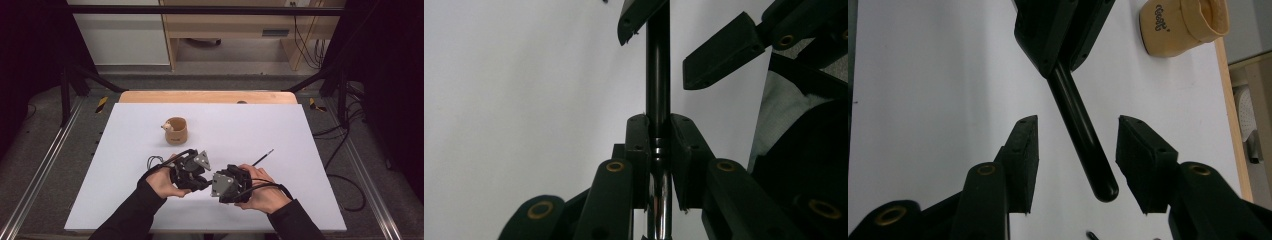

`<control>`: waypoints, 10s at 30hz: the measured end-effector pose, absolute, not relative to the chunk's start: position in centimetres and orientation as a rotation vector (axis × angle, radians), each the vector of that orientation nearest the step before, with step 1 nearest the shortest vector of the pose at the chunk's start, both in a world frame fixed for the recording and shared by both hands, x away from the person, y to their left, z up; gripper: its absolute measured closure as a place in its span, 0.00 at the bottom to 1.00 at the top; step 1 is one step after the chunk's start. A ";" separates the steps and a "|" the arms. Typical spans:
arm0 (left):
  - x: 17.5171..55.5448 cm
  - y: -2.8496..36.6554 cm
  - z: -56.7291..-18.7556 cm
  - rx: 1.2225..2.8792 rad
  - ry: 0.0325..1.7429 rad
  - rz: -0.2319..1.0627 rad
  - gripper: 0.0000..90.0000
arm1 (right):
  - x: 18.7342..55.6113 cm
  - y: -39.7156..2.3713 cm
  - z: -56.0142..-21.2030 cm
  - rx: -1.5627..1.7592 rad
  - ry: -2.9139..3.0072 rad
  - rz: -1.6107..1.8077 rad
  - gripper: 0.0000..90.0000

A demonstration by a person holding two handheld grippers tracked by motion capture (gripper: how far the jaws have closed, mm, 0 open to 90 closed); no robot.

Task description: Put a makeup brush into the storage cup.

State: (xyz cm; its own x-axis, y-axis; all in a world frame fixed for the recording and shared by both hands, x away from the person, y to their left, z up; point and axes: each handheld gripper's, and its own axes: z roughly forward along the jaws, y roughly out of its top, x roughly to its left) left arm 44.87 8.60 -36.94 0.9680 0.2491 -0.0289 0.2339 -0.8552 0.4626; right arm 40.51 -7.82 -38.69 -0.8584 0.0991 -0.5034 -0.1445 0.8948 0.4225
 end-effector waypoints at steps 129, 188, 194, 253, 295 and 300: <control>43.0 16.8 -40.8 1.844 0.774 0.269 0.15 | 41.0 -13.5 -42.4 0.672 2.359 1.187 0.88; 43.6 13.3 -41.1 1.624 0.791 0.121 0.26 | 40.8 -11.3 -43.0 0.735 2.325 1.388 0.88; 43.7 13.2 -41.2 1.621 0.797 0.105 0.31 | 40.7 -11.1 -43.1 0.739 2.322 1.403 0.88; 42.4 12.8 -41.2 1.570 0.792 0.069 0.84 | 40.5 -10.3 -43.4 0.726 2.300 1.454 0.88; 42.5 14.8 -40.2 1.641 0.781 0.229 0.85 | 41.0 -12.9 -42.2 0.888 2.214 1.485 0.46; 42.7 15.3 -40.0 1.649 0.796 0.241 0.85 | 41.2 -14.0 -41.9 0.925 2.186 1.468 0.35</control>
